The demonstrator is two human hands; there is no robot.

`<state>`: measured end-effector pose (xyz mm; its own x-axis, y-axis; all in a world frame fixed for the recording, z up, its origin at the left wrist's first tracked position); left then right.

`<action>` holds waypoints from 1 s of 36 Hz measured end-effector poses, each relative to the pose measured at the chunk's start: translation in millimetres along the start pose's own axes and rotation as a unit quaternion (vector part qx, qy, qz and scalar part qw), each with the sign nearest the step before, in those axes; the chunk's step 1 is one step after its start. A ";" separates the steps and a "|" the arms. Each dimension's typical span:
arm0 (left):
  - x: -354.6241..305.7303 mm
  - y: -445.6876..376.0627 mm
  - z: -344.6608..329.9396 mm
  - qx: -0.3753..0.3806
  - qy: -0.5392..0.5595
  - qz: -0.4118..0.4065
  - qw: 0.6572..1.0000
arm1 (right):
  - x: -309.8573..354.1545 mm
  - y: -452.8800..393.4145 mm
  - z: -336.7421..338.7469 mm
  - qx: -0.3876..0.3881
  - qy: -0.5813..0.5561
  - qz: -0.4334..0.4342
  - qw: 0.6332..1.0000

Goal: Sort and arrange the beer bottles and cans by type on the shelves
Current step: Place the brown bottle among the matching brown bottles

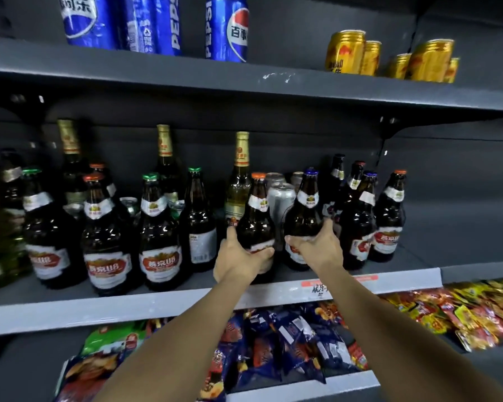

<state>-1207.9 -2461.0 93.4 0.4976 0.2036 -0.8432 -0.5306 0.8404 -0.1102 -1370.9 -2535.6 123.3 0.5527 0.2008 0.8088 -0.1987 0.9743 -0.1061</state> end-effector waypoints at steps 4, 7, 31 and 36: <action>7.3 1.2 7.2 0.000 -0.004 -0.007 1.000 | -2.2 -6.9 -9.2 0.012 -0.015 -0.012 1.000; 10.0 0.3 7.2 0.008 0.003 -0.012 1.000 | -4.5 -12.0 -13.5 0.022 -0.013 -0.014 1.000; 8.8 30.5 20.3 -0.059 0.009 -0.050 0.997 | 69.6 61.2 -39.4 -0.221 0.071 0.372 0.899; 12.1 54.9 68.1 -0.209 -0.016 -0.128 0.969 | 116.4 84.6 -63.2 -0.110 -0.002 0.443 0.890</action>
<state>-1184.2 -2378.2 113.0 0.6672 0.0362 -0.7440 -0.6155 0.5894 -0.5233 -1272.3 -2423.4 171.9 0.2554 0.9000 0.3532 -0.3920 0.4303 -0.8131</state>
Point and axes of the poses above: each hand's wrist, its own y-axis away from the middle knuckle, its own z-axis out of the back of the hand, x = y × z, the point moved 3 cm from there along -y, towards the middle knuckle, and after that the axes turned 10 degrees about x, right-handed, at the moved point
